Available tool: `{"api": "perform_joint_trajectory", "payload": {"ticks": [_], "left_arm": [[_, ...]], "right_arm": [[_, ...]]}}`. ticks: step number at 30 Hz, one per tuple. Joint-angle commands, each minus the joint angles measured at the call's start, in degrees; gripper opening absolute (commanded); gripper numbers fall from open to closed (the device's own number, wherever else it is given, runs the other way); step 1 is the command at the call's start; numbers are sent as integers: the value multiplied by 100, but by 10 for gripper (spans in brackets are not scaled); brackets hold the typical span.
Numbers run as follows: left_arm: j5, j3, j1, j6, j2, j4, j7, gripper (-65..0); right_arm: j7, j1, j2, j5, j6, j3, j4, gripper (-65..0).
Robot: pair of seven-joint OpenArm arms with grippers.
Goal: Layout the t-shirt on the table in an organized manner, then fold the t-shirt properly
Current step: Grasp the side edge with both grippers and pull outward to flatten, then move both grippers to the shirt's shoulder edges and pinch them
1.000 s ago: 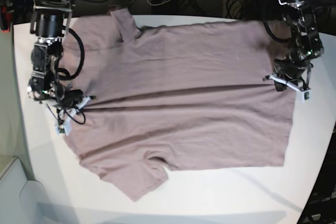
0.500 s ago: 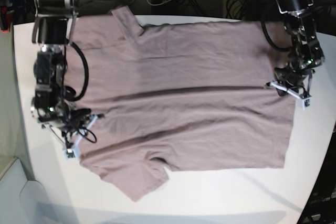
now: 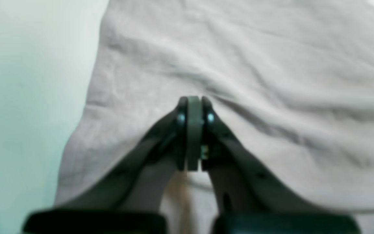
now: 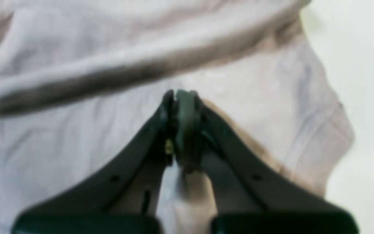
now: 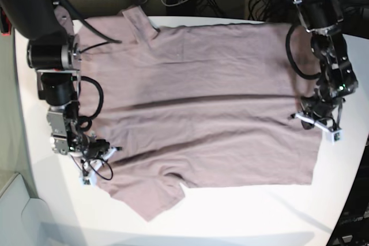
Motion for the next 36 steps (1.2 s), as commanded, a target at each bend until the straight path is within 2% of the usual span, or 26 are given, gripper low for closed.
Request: {"api": "perform_joint_trajectory", "payload": {"ticks": [1,3,7,11,15,19,21,26,30,33,36], "left_arm": [[-42,15,-162,-13,-195,-66,-163,-649],[-42,15,-329,-13,-256,-418,-163,-649],[-42,15,-689,-13,-300,-936,-172,-649],[-42,15,-1050,-13,-265,-1305,-189,-649],[-42,111,-1349,-13,-256,-1763,-435,-649],[-77,560,-1357,-22,-256,-1789,-453,-649],[-86,639,-1349,-40,-256,-1701,-400,-649],[-94,621,-900,-31,-125,-752,-277,-649],[-94,621,-382,-40,-63,31,268,-649],[-94,630,23,-40,-54,154,294,-649],[-94,656,260,-40,-54,-48,-5,-649]], "right_arm": [[229,181,170,36,-13,9,-34,-650],[484,181,276,36,-84,26,-289,-650],[1020,173,539,44,-892,26,-746,-650],[1082,181,645,44,-1306,35,-825,-650],[1055,173,706,71,-1358,53,-605,-650],[1047,-320,706,71,-1350,53,608,-650],[827,-680,706,71,-1350,53,1505,-650],[-211,-1331,671,71,-1367,61,3386,-650],[-1055,-1885,513,71,-1376,483,4414,-650],[-1477,-2324,311,71,-1350,976,4889,-650],[-1714,-2667,179,53,-1350,1178,5170,-650]]}}
